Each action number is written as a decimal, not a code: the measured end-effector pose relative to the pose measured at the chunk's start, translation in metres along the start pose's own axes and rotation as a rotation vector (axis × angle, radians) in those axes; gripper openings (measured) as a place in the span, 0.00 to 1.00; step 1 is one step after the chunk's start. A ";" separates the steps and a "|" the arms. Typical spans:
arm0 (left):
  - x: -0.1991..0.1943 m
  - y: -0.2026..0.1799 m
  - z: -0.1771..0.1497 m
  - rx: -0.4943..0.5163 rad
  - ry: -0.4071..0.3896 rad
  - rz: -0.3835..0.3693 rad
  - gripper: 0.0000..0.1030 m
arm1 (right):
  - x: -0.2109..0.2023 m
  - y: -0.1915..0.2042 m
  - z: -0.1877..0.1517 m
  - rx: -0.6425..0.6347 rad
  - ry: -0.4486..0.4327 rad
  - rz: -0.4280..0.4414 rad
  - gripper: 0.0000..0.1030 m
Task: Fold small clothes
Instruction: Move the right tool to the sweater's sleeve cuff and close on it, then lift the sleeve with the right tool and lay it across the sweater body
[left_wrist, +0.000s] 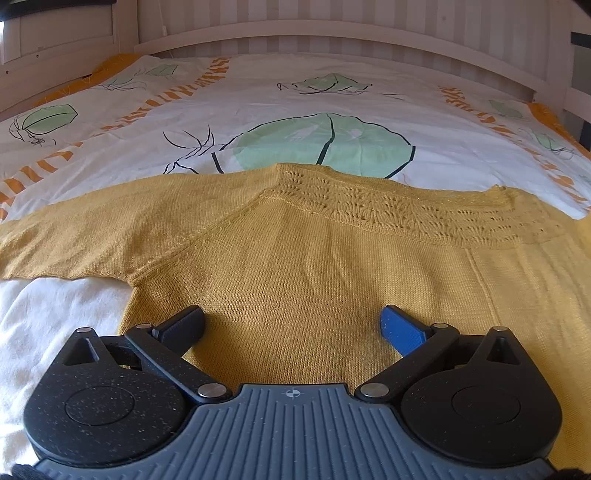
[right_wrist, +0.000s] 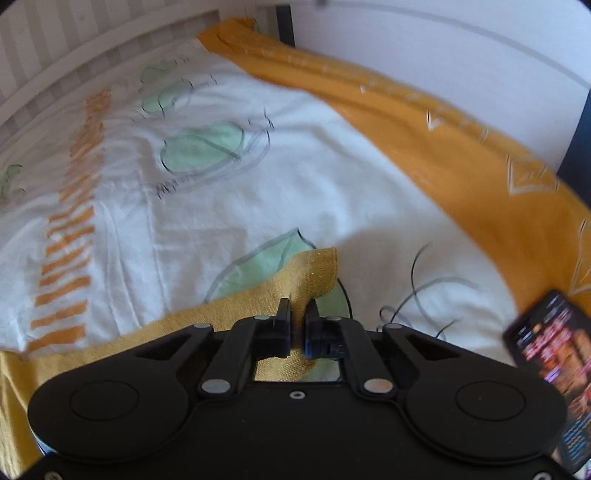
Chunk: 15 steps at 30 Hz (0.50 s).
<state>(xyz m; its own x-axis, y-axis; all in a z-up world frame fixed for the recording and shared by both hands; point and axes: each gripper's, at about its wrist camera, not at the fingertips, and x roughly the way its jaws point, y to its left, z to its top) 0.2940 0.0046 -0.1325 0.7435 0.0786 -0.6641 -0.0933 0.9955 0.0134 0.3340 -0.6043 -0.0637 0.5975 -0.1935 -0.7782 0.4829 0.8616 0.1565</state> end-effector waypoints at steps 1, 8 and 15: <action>0.000 0.000 0.000 0.000 0.000 0.000 1.00 | -0.011 0.002 0.006 -0.001 -0.020 -0.003 0.11; 0.000 0.000 0.000 0.002 0.001 0.001 1.00 | -0.081 0.014 0.045 -0.015 -0.151 -0.062 0.11; 0.000 0.004 0.005 -0.007 0.025 -0.018 1.00 | -0.122 0.071 0.050 -0.078 -0.190 0.085 0.11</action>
<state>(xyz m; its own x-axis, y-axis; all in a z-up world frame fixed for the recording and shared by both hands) 0.2967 0.0092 -0.1291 0.7283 0.0595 -0.6827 -0.0847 0.9964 -0.0036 0.3272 -0.5430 0.0726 0.7475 -0.1969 -0.6344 0.3786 0.9110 0.1633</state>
